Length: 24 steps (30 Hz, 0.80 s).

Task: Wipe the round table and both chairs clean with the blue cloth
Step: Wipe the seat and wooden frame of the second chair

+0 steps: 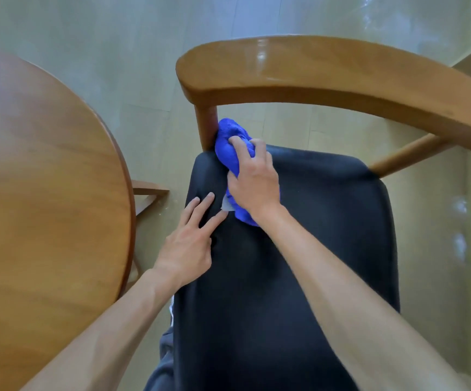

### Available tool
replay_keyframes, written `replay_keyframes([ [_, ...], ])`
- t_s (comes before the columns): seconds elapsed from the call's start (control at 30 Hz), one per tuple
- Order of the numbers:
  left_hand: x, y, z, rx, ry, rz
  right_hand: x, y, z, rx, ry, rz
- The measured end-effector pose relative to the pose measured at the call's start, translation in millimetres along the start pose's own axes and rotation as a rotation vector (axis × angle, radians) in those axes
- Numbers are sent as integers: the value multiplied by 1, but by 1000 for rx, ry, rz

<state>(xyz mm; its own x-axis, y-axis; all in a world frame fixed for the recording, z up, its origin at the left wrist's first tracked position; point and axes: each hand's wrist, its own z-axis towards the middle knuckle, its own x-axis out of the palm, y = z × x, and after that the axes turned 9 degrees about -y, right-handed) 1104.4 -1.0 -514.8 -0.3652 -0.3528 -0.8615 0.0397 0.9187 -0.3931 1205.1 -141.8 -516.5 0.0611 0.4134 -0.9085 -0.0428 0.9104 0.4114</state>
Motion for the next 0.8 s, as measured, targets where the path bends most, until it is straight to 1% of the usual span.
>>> replay_keyframes([
  [0.03, -1, -1, 0, -1, 4, 6, -8, -24, 0, -94, 15, -44],
  [0.07, 0, -2, 0, 0, 11, 10, -18, -51, 1, -139, 5, -85],
  [0.1, 0, -1, 0, -1, 15, 14, -26, -75, 2, -117, -18, -110],
  [0.17, 0, 1, 0, 6, 25, 19, -40, -107, 0, 62, -69, -141],
  [0.23, 0, 2, 2, 16, 33, 6, -46, -121, -5, 232, -130, -195],
  [0.3, -2, 3, 3, 26, 39, -2, -43, -117, -6, 358, -180, -226],
  [0.37, -1, 4, 3, 36, 38, -17, -34, -98, -2, 490, -239, -214],
  [0.4, 1, 4, 2, 40, 37, -24, -28, -85, -1, 492, -242, -229],
  [0.47, 2, 5, 2, 52, 35, -28, -18, -60, -6, 368, -207, -241],
  [0.53, 2, 8, 2, 64, 20, -51, -14, -36, -27, 222, -171, -136],
  [0.6, -1, 10, 1, 68, -23, -130, -15, -20, -71, 47, -134, -44],
  [0.67, -2, 11, -7, 59, -108, -248, -21, -15, -124, -116, -50, 12],
  [0.73, 4, 14, -28, -29, -161, -315, -29, -21, -149, -219, 48, 57],
  [0.8, 14, 17, -57, -143, -155, -316, -35, -27, -128, -313, 65, 49],
])
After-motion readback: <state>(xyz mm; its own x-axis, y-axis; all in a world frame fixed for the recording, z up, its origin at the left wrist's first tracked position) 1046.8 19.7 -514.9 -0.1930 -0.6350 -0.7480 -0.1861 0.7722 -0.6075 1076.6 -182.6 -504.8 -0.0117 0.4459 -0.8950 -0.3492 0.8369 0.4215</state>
